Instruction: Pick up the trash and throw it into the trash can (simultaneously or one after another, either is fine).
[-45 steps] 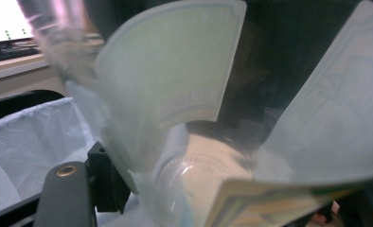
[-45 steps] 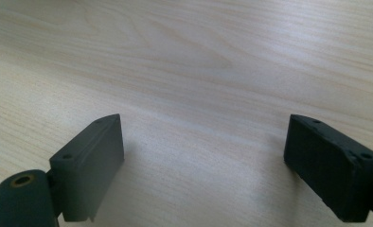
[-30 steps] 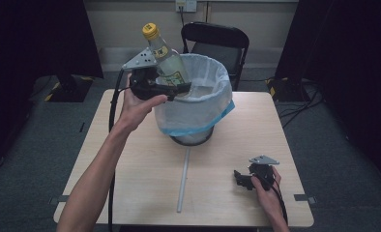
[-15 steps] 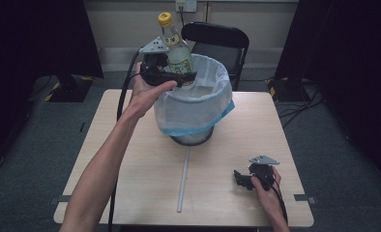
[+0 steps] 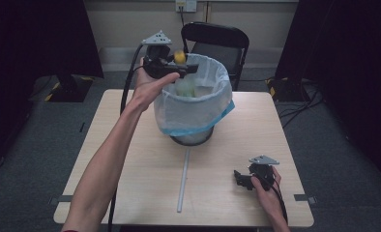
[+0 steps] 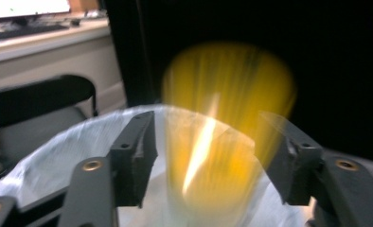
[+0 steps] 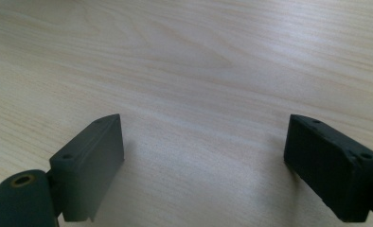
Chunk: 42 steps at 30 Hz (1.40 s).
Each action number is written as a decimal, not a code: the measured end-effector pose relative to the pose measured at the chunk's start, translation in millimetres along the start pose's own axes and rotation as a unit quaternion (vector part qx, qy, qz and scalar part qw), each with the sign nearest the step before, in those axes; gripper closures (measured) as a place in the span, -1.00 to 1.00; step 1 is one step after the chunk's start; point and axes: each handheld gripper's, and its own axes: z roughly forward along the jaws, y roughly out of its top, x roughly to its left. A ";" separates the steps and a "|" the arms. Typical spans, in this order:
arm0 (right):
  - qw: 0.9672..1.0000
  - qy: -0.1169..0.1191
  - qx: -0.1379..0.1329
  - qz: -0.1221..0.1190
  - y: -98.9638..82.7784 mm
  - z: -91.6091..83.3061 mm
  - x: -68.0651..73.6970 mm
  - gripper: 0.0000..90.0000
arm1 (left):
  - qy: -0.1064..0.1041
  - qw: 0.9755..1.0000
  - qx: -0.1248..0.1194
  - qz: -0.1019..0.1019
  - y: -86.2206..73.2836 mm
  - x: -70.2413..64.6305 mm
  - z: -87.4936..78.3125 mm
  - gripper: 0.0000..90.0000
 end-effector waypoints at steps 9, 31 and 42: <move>1.000 0.001 0.000 -0.001 -0.2 -0.3 0.1 -0.72 | 0.009 1.000 0.003 -0.001 -7.5 2.7 -11.8 -0.49; 1.000 0.001 0.000 -0.001 -0.2 -0.3 0.2 -0.72 | -0.013 1.000 -0.008 -0.023 -25.7 2.2 -42.4 -0.46; 1.000 0.001 0.000 -0.001 -0.2 -0.3 0.1 -0.72 | -0.016 1.000 -0.013 -0.021 -39.2 -5.8 -57.9 -0.51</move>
